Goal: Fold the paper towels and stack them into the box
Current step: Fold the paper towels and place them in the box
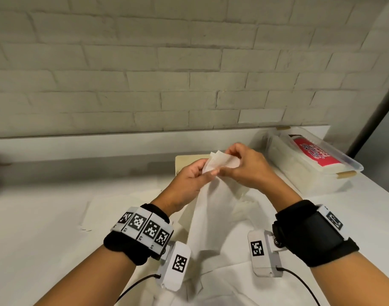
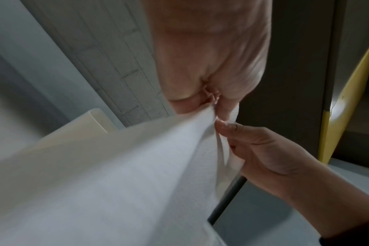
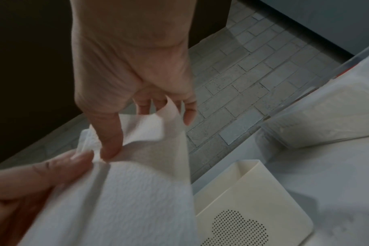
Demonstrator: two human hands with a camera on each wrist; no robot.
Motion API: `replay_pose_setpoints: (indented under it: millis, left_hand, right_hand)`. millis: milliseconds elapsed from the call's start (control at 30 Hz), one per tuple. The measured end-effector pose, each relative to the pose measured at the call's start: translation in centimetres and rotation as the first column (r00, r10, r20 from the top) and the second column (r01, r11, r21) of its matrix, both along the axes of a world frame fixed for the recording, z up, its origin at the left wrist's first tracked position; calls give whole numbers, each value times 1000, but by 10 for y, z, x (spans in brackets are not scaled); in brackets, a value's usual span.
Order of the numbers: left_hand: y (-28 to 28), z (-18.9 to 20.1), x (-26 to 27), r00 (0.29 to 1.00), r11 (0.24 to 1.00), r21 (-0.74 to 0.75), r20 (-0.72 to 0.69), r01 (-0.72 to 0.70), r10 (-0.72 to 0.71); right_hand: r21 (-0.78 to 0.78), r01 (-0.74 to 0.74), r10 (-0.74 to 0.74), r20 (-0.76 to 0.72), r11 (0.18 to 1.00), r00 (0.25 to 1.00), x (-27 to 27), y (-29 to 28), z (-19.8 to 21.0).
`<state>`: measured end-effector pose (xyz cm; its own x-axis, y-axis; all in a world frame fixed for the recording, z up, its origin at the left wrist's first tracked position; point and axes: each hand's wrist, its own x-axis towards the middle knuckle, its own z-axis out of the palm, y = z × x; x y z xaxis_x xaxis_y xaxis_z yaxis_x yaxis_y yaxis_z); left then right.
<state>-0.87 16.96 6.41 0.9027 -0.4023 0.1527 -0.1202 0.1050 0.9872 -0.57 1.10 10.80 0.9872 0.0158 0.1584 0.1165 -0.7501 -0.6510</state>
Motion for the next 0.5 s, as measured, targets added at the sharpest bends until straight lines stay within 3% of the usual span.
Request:
replay_pose_setpoints:
  millis: [200, 500]
  left_hand:
    - [5, -9, -2, 997, 997, 61, 61, -52, 48]
    - [10, -14, 4, 988, 987, 33, -4, -155, 155]
  right_hand:
    - [37, -155, 156, -44, 987, 987, 1, 7, -3]
    - [60, -124, 118, 100, 990, 988, 1, 18, -6]
